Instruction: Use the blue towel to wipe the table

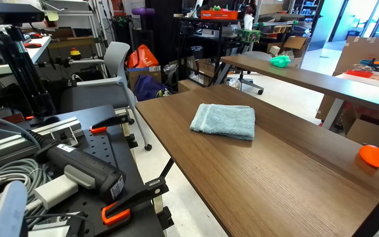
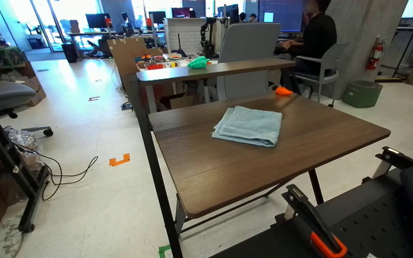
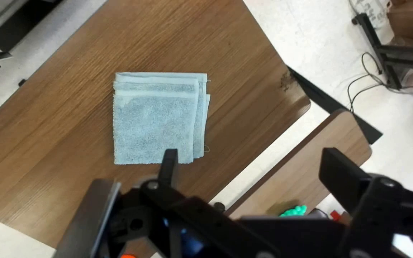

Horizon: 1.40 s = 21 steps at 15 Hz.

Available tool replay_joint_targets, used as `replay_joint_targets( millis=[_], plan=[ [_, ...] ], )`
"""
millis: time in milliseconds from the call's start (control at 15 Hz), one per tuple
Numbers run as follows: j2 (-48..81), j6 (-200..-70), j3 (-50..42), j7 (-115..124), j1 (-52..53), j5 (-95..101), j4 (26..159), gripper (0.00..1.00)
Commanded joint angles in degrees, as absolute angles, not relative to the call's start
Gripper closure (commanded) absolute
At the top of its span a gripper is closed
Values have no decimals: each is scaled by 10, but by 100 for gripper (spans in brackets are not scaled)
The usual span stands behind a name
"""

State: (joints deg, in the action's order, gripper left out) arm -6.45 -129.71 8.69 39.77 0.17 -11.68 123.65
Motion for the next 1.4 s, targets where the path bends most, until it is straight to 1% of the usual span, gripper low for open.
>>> replay_joint_targets(
  millis=[0,133,267,333,467,800,1333],
  plan=[
    [74,-1312,53,471,-4,-113,1124,0],
    [129,-1317,25,509,-2,-115,1079,0],
    [154,-1306,6,559,6,-128,1043,0],
    [127,-1316,7,512,7,-120,1092,0],
    [153,-1316,0,537,6,-120,1061,0],
    [173,-1315,-7,590,21,-97,1045,0],
    [282,-1345,-19,666,37,-99,1021,0]
  ],
)
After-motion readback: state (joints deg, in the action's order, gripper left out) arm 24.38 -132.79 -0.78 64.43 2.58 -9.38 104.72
